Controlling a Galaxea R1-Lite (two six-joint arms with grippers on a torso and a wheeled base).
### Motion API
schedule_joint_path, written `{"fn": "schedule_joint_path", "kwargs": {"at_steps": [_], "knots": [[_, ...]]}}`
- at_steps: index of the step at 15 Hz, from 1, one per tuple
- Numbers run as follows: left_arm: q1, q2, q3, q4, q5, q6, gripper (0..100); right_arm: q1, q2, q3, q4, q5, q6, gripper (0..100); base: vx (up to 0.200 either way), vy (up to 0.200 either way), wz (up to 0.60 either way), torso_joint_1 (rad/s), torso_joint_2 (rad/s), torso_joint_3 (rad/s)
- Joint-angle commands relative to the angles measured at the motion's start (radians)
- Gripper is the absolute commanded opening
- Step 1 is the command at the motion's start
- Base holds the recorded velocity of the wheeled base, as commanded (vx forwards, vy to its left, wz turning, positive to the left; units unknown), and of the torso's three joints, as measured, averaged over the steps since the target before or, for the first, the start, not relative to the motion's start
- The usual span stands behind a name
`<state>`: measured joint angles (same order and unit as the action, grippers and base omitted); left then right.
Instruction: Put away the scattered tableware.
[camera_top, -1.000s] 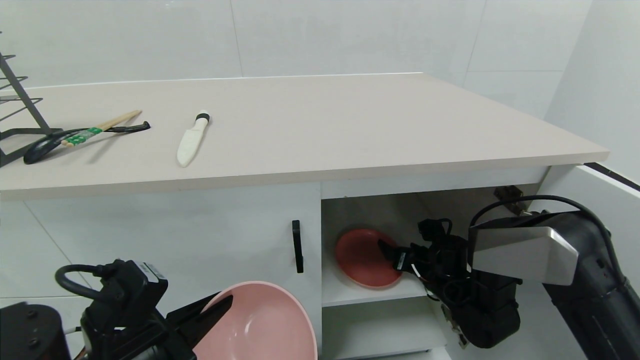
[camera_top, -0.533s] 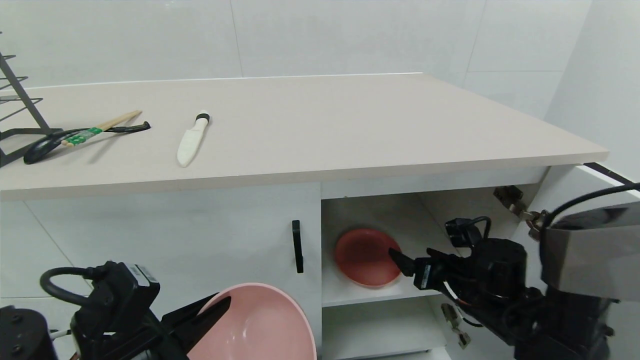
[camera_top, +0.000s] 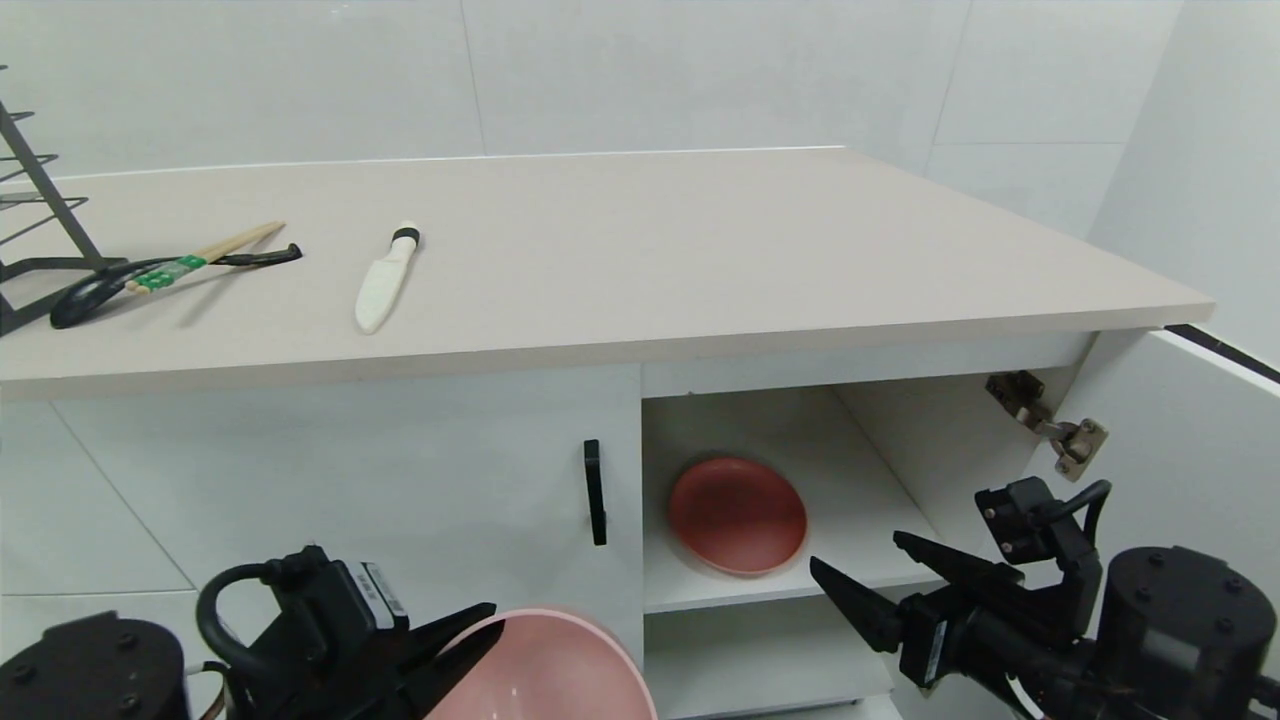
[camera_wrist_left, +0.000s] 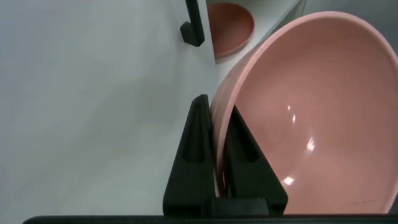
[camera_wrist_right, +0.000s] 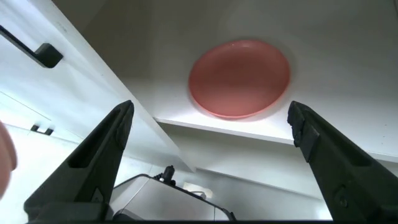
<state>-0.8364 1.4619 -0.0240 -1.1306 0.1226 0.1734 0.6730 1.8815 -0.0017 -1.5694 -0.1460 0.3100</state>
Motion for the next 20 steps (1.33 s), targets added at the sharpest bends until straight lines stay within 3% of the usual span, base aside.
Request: {"fn": "schedule_joint_path", "kwargs": {"at_steps": [1, 2, 4, 5, 7, 8, 9, 13, 15, 17, 20], "knots": [[-0.004, 0.052, -0.005, -0.015, 0.002, 0.024, 0, -0.004, -0.007, 0.002, -0.001, 0.0, 0.0, 100, 0.0, 0.0, 0.0, 0.0, 0.0, 0.0], [-0.006, 0.097, -0.005, -0.057, 0.002, 0.069, 0, -0.006, -0.007, 0.002, -0.001, 0.0, -0.002, 100, 0.0, 0.0, 0.0, 0.0, 0.0, 0.0], [-0.023, 0.135, -0.005, -0.101, 0.003, 0.083, 0, -0.006, -0.004, 0.002, -0.001, 0.0, -0.002, 100, 0.0, 0.0, 0.0, 0.0, 0.0, 0.0], [-0.055, 0.245, -0.02, -0.21, 0.039, 0.092, 0, -0.009, -0.004, 0.002, -0.001, 0.0, -0.002, 100, 0.0, 0.0, 0.0, 0.0, 0.0, 0.0], [-0.086, 0.359, -0.07, -0.301, 0.111, 0.13, 0, -0.018, -0.001, 0.002, -0.001, 0.0, -0.002, 100, 0.0, 0.0, 0.0, 0.0, 0.0, 0.0], [-0.121, 0.459, -0.108, -0.397, 0.167, 0.161, 0, -0.032, 0.004, 0.002, -0.001, 0.0, -0.002, 100, 0.0, 0.0, 0.0, 0.0, 0.0, 0.0], [-0.17, 0.558, -0.128, -0.44, 0.187, 0.172, 0, -0.046, 0.005, 0.0, -0.001, 0.0, 0.0, 100, 0.0, 0.0, 0.0, 0.0, 0.0, 0.0], [-0.193, 0.629, -0.211, -0.44, 0.19, 0.163, 0, -0.056, -0.008, -0.001, -0.001, 0.0, 0.0, 100, 0.0, 0.0, 0.0, 0.0, 0.0, 0.0], [-0.193, 0.66, -0.289, -0.44, 0.23, 0.163, 0, -0.058, -0.027, -0.001, -0.001, 0.0, 0.0, 100, 0.0, 0.0, 0.0, 0.0, 0.0, 0.0], [-0.198, 0.712, -0.387, -0.44, 0.304, 0.182, 0, -0.058, -0.035, -0.001, -0.001, 0.0, 0.0, 100, 0.0, 0.0, 0.0, 0.0, 0.0, 0.0], [-0.205, 0.765, -0.488, -0.44, 0.341, 0.225, 0, -0.058, -0.045, -0.001, -0.001, 0.0, 0.0, 100, 0.0, 0.0, 0.0, 0.0, 0.0, 0.0]]}}
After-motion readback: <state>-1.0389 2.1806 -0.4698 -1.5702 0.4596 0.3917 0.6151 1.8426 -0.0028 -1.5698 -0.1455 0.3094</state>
